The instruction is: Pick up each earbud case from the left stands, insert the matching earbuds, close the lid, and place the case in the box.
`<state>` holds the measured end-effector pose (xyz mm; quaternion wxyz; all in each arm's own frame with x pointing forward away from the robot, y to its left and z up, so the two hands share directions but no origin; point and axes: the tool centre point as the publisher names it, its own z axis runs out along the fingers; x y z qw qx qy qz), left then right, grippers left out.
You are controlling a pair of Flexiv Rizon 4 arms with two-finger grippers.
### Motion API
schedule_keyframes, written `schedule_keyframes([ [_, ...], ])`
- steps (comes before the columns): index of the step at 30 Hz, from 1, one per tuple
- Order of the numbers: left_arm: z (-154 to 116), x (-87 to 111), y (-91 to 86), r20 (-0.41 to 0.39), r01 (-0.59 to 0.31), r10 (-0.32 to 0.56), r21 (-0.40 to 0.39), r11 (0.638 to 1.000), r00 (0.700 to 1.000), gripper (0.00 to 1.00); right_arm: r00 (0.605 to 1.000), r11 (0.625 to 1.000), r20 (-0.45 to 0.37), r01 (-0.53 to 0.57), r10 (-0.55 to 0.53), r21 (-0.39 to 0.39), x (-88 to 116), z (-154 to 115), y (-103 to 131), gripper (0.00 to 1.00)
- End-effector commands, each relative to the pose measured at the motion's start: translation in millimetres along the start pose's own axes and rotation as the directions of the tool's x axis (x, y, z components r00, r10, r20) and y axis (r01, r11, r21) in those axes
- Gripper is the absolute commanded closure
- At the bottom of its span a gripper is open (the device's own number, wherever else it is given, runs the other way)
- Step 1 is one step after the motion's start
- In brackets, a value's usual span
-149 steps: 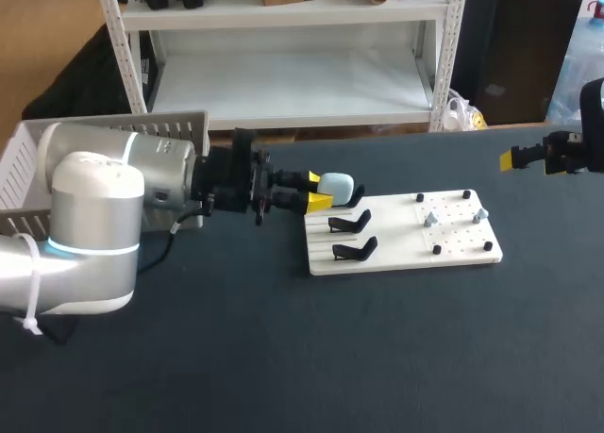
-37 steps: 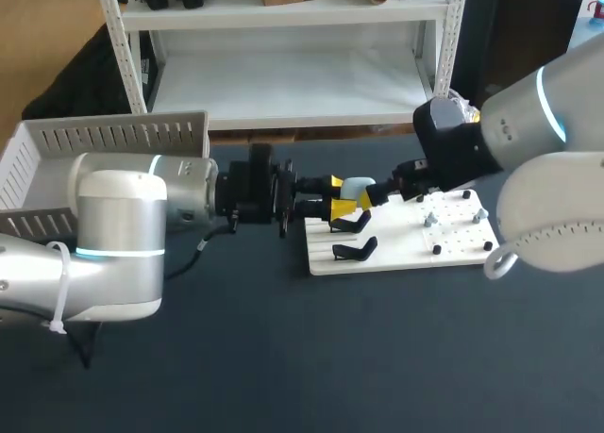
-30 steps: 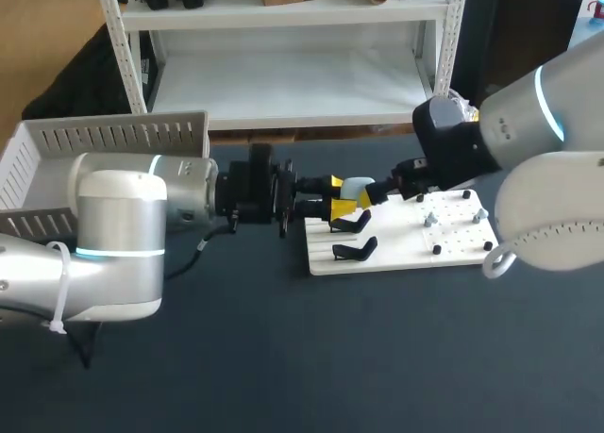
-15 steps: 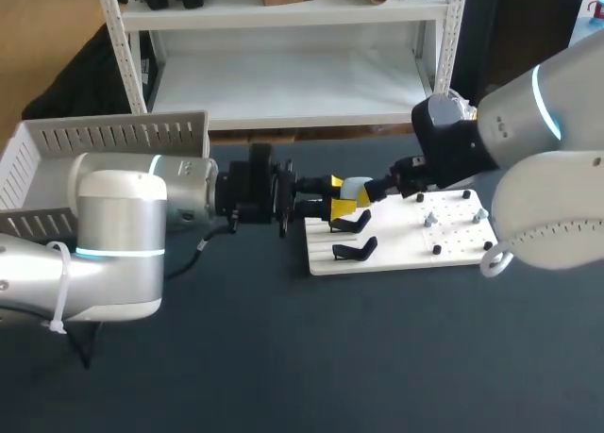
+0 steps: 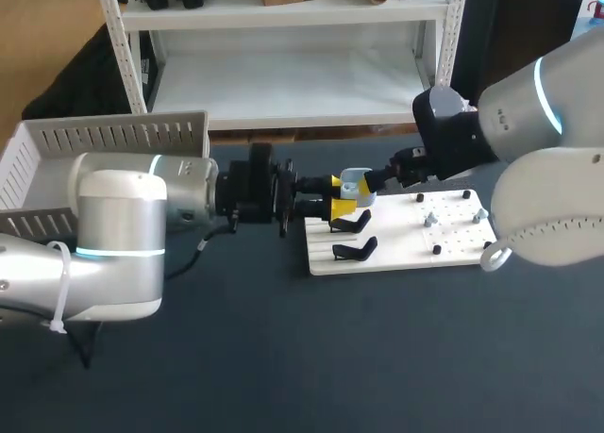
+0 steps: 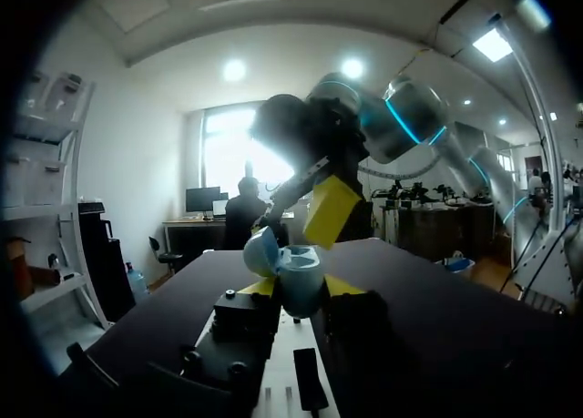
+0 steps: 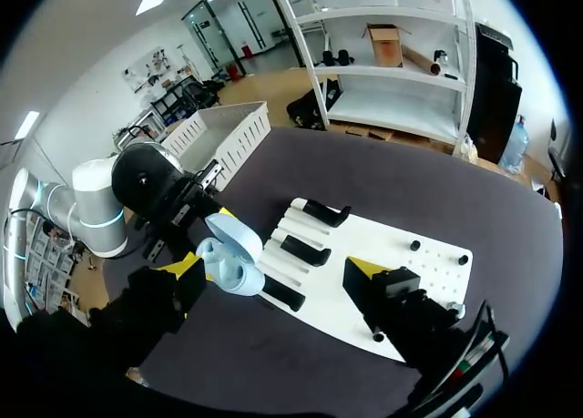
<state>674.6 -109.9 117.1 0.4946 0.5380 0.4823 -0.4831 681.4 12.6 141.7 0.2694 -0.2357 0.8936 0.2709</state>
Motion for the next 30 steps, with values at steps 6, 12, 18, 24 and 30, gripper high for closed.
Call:
schedule_keyframes([
  [6,0.1,0.9,0.2,0.002,-0.002,0.002,-0.001,1.0,1.0,1.0,0.996,0.993,0.052,0.064,-0.069,0.1,-10.9,-35.0,-1.0,0.0],
  [12,0.1,0.9,0.2,0.002,-0.002,0.002,-0.001,1.0,1.0,1.0,0.992,0.934,0.045,0.097,-0.12,0.343,-6.2,-65.4,-39.0,0.0],
  [18,0.1,0.9,0.2,0.002,-0.002,0.002,-0.001,1.0,1.0,1.0,0.991,0.821,-0.095,0.134,-0.098,0.555,12.5,-79.7,-86.2,0.0],
  [24,0.1,0.9,0.2,0.002,-0.002,0.002,-0.001,1.0,1.0,1.0,0.974,0.767,-0.223,0.171,-0.038,0.618,31.9,-74.8,-118.7,0.0],
  [30,0.1,0.9,0.2,0.002,-0.002,0.002,-0.001,1.0,1.0,1.0,0.955,0.776,-0.296,0.177,0.013,0.606,48.2,-65.8,-137.5,0.09],
])
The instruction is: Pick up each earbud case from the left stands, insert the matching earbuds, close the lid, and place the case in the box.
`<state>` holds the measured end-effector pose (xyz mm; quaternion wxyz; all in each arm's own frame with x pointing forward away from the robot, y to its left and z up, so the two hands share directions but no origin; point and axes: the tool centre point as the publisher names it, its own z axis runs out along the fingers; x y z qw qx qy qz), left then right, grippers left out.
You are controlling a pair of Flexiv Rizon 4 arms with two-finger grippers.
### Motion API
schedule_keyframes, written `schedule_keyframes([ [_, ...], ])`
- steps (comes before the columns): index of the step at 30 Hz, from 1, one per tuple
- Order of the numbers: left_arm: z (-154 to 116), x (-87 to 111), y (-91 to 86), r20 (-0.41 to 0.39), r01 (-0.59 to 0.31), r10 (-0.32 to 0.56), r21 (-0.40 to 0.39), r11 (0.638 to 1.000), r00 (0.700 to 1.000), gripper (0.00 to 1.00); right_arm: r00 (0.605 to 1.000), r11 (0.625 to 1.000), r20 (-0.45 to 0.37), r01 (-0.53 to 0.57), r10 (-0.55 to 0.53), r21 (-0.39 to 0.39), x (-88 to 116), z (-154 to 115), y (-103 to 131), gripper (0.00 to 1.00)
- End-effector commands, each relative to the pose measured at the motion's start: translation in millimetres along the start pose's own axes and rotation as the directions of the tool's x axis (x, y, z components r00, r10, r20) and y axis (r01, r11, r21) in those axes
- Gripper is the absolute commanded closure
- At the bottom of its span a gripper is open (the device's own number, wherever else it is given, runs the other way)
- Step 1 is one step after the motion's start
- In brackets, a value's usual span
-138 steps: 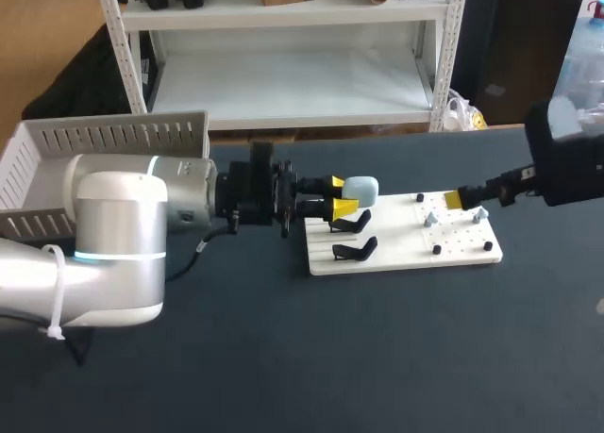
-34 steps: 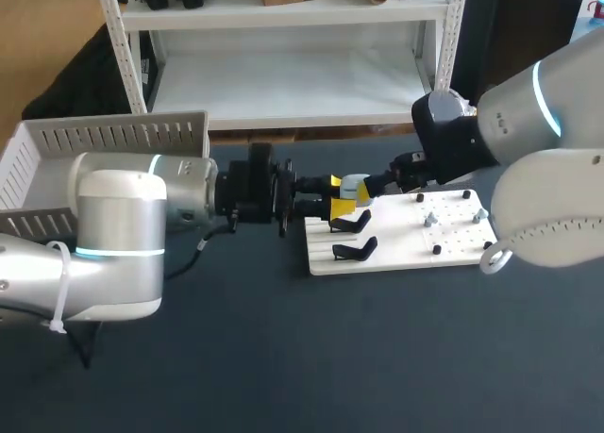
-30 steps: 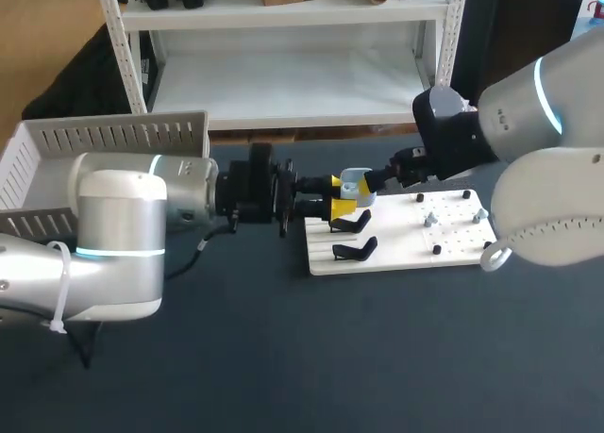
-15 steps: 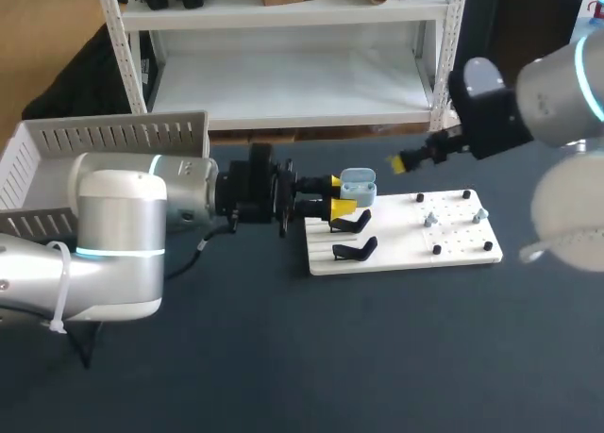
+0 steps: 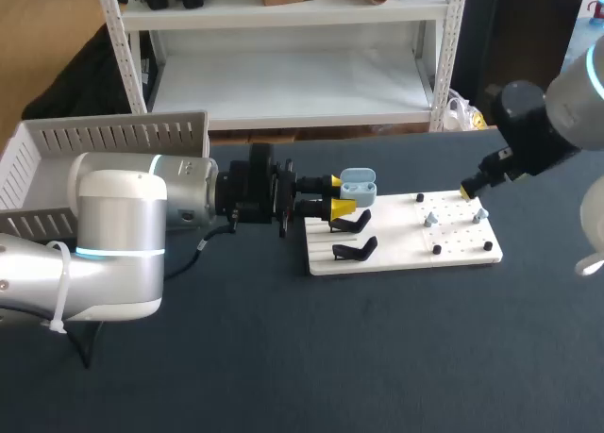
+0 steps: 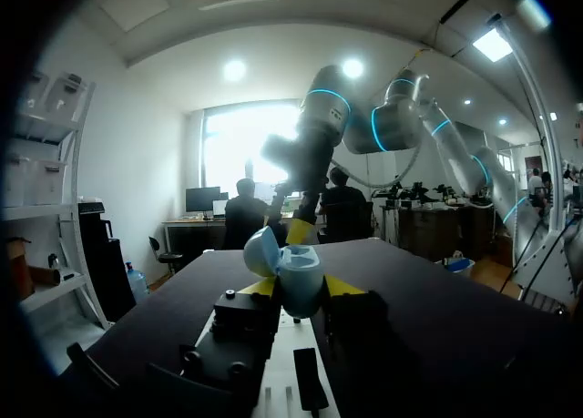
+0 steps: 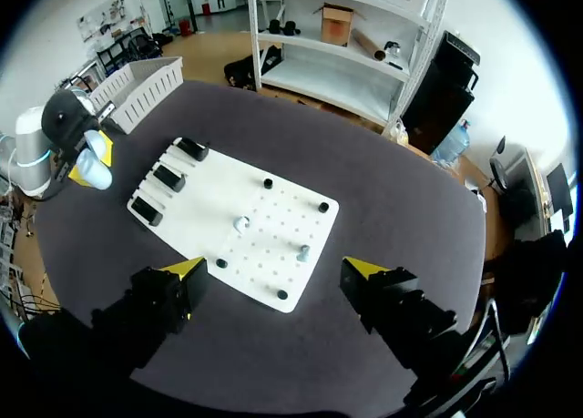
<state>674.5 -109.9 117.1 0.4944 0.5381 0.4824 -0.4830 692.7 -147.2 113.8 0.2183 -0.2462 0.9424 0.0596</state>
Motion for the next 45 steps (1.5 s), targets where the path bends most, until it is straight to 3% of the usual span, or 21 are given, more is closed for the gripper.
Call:
schedule_keyframes([
  [1,0.2,0.9,0.2,0.003,-0.002,0.002,-0.001,1.0,1.0,1.0,0.996,0.957,-0.09,0.001,0.026,0.29,-3.9,9.7,-1.2,0.16],
  [5,0.2,0.9,0.2,0.003,-0.002,0.002,-0.001,1.0,1.0,1.0,0.991,0.958,-0.131,0.013,0.026,0.286,3.8,17.4,-4.5,0.3],
  [7,0.2,0.9,0.2,0.003,-0.002,0.002,-0.001,1.0,1.0,1.0,0.989,0.96,-0.148,0.018,0.025,0.281,7.4,22.2,-5.1,0.45],
  [11,0.2,0.9,0.2,0.003,-0.002,0.002,-0.001,1.0,1.0,1.0,0.985,0.966,-0.17,0.015,0.031,0.259,13.4,30.9,-5.4,0.63],
  [12,0.2,0.9,0.2,0.003,-0.002,0.002,-0.001,1.0,1.0,1.0,0.984,0.966,-0.176,0.015,0.032,0.259,14.5,33.3,-6.5,0.63],
  [15,0.2,0.9,0.2,0.003,-0.002,0.002,-0.001,1.0,1.0,1.0,0.979,0.969,-0.198,0.007,0.044,0.248,18.8,40.9,-9.4,0.47],
  [17,0.2,0.9,0.2,0.003,-0.002,0.002,-0.001,1.0,1.0,1.0,0.977,0.97,-0.208,0.001,0.051,0.244,21.7,45.9,-12.1,0.51],
  [20,0.2,0.9,0.2,0.003,-0.002,0.002,-0.001,1.0,1.0,1.0,0.974,0.972,-0.217,-0.015,0.067,0.233,23.5,52.7,-17.2,0.49],
  [22,0.2,0.9,0.2,0.003,-0.002,0.002,-0.001,1.0,1.0,1.0,0.972,0.973,-0.223,-0.02,0.072,0.229,23.9,56.2,-19.0,0.31],
  [30,0.2,0.9,0.2,0.003,-0.002,0.002,-0.001,1.0,1.0,1.0,0.97,0.98,-0.226,-0.039,0.084,0.196,18.6,69.8,-24.1,0.37],
  [38,0.2,0.9,0.2,0.003,-0.002,0.002,-0.001,1.0,1.0,1.0,0.974,0.98,-0.219,-0.02,0.064,0.198,14.0,79.8,-28.6,0.54],
  [45,0.2,0.9,0.2,0.003,-0.002,0.002,-0.001,1.0,1.0,1.0,0.974,0.979,-0.216,-0.014,0.06,0.205,15.5,84.7,-32.0,0.53],
])
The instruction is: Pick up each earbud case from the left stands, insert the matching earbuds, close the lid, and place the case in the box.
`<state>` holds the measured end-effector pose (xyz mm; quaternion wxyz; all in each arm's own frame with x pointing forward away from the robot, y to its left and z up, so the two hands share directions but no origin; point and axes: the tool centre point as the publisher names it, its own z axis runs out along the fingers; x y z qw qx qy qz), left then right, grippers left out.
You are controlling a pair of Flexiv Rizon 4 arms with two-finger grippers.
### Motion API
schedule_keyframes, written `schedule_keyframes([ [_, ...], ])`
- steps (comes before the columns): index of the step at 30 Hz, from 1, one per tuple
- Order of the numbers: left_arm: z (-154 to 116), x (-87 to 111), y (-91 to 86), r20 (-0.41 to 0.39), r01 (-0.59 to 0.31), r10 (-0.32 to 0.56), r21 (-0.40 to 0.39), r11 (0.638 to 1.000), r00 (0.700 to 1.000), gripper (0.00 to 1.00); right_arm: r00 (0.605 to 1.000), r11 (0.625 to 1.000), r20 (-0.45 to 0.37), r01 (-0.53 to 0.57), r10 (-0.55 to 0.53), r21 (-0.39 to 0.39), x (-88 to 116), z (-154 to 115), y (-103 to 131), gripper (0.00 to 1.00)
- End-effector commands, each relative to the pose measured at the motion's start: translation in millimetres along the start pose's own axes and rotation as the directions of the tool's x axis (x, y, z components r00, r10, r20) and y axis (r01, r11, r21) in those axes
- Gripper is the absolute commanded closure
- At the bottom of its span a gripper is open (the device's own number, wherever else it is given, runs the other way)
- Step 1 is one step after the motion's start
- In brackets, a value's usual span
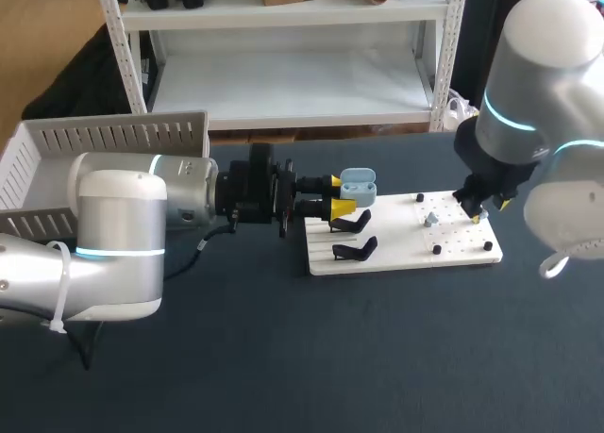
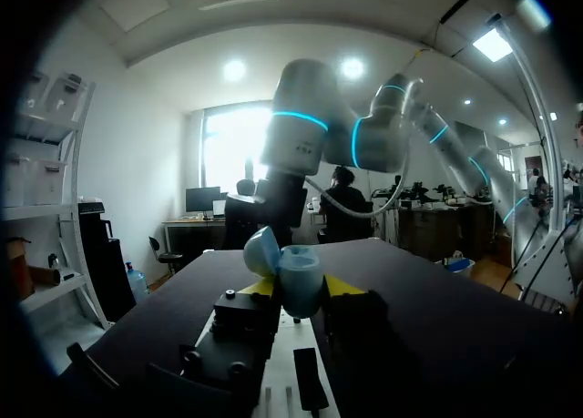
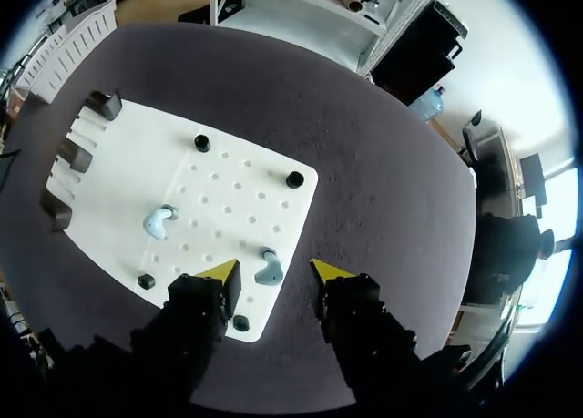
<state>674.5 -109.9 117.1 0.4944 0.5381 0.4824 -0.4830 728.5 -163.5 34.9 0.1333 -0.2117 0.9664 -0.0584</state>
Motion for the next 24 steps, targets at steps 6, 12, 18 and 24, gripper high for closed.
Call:
schedule_keyframes([
  [6,0.1,0.9,0.2,0.003,-0.002,0.002,-0.001,1.0,1.0,1.0,1.0,1.0,0.001,-0.006,0.006,0.003,5.8,8.3,0.1,0.55],
  [12,0.1,0.9,0.2,0.003,-0.002,0.002,-0.001,1.0,1.0,1.0,1.0,1.0,0.008,-0.01,0.01,0.006,6.8,8.8,-0.6,0.58],
  [18,0.1,0.9,0.2,0.003,-0.002,0.002,-0.001,1.0,1.0,1.0,1.0,1.0,0.018,-0.014,0.014,0.011,5.8,9.2,-1.8,0.61],
  [24,0.1,0.9,0.2,0.003,-0.002,0.002,-0.001,1.0,1.0,1.0,1.0,1.0,0.017,-0.017,0.017,0.01,7.0,11.1,-1.4,0.62],
])
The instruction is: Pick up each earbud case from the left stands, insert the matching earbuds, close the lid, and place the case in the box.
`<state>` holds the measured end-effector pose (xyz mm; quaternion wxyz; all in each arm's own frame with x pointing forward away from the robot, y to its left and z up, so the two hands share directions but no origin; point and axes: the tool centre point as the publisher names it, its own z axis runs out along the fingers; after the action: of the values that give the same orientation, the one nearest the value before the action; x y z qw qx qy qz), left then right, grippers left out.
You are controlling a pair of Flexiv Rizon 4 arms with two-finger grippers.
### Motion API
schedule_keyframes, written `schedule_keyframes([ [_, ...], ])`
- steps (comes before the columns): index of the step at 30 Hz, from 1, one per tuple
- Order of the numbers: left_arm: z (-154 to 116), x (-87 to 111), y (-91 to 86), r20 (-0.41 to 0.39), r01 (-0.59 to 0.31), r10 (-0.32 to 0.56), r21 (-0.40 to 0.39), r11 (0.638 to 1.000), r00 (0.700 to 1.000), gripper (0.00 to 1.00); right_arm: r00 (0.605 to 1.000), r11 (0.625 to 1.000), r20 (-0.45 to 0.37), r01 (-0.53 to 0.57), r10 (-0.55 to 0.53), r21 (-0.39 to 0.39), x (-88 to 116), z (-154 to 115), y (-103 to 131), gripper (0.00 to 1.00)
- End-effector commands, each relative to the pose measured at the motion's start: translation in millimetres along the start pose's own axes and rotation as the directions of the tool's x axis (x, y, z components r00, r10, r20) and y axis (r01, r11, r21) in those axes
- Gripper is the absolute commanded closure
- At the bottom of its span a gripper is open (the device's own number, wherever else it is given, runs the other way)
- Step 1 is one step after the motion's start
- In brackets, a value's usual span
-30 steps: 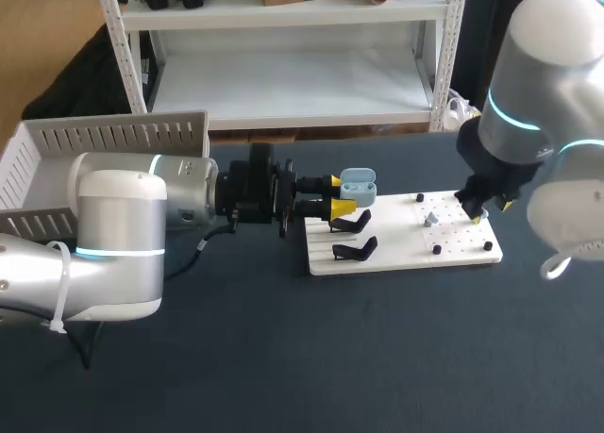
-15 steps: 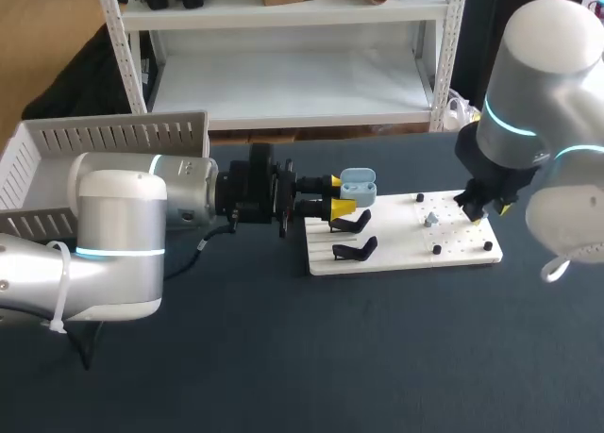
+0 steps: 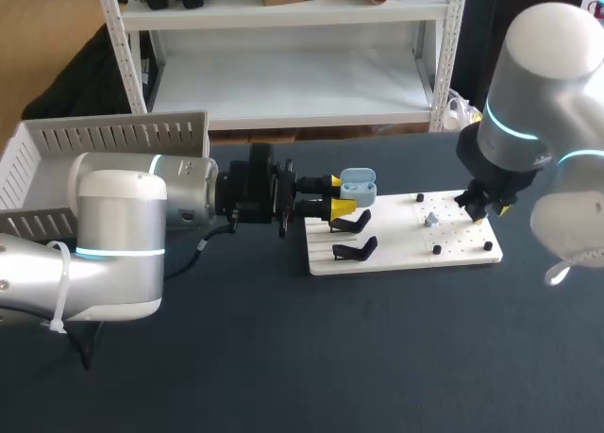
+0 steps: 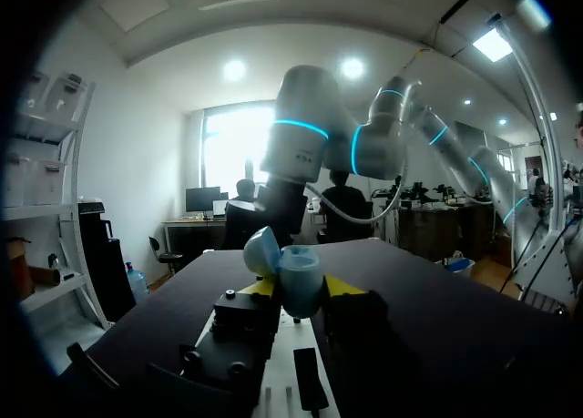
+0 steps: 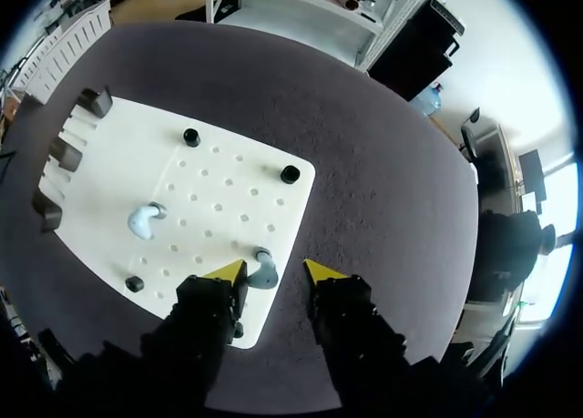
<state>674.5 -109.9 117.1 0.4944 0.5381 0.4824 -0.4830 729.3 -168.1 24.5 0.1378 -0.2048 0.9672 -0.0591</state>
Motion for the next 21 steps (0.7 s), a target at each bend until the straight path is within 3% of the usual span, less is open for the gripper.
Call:
schedule_keyframes([
  [1,0.1,0.9,0.2,0.003,-0.002,0.002,-0.001,1.0,1.0,1.0,1.0,1.0,0.009,-0.004,0.004,0.004,3.7,1.1,1.4,0.62],
  [15,0.1,0.9,0.2,0.003,-0.002,0.002,-0.001,1.0,1.0,1.0,1.0,1.0,0.013,-0.01,0.01,0.0,3.6,1.6,2.8,0.71],
  [17,0.1,0.9,0.2,0.003,-0.002,0.002,-0.001,1.0,1.0,1.0,1.0,1.0,0.012,-0.01,0.01,0.0,3.5,1.7,2.9,0.75],
  [21,0.1,0.9,0.2,0.003,-0.002,0.002,-0.001,1.0,1.0,1.0,1.0,1.0,0.01,-0.01,0.01,0.0,3.4,1.8,3.0,1.0],
])
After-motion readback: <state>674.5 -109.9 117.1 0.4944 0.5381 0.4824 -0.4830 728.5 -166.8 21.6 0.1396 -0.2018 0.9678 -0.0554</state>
